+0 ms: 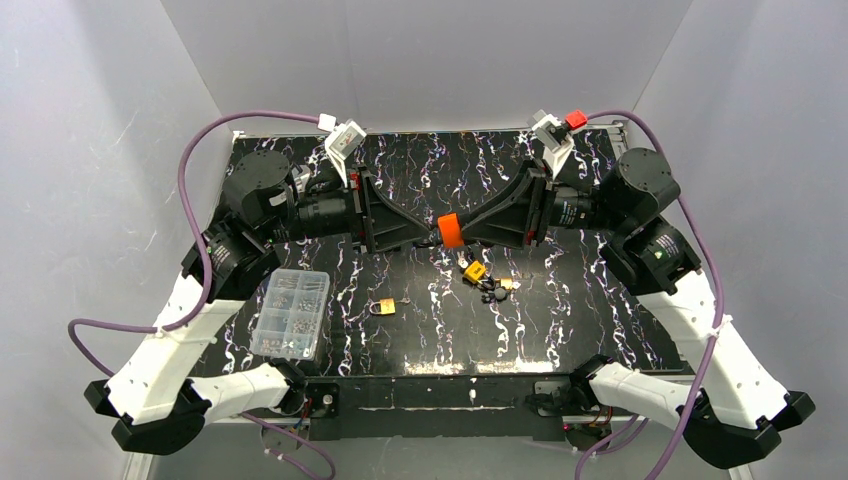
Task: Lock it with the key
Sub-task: Lock the lock.
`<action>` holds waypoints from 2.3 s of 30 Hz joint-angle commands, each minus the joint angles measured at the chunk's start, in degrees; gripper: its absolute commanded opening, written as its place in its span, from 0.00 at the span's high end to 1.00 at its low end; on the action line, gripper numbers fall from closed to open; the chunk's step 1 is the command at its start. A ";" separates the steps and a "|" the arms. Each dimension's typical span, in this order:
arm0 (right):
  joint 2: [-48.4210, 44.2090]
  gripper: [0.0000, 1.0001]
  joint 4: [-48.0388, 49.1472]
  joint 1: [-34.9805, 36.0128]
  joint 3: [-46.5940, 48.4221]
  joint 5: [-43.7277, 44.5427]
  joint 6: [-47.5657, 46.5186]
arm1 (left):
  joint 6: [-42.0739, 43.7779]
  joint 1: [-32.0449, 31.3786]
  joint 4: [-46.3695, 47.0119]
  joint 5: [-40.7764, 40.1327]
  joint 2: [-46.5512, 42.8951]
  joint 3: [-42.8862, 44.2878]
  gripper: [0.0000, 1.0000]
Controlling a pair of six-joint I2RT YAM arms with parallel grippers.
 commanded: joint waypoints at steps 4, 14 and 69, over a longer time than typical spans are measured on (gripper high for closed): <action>-2.37 0.99 5.47 0.22 -0.19 2.85 2.08 | 0.22 0.39 1.01 1.12 -1.22 -0.42 0.76; -2.62 0.99 10.95 0.20 -3.01 5.89 8.90 | -0.65 0.35 2.52 1.95 -1.22 -1.86 0.76; -4.19 0.99 12.61 7.88 -10.43 13.40 6.84 | -8.76 0.57 14.18 4.09 3.71 -3.33 1.00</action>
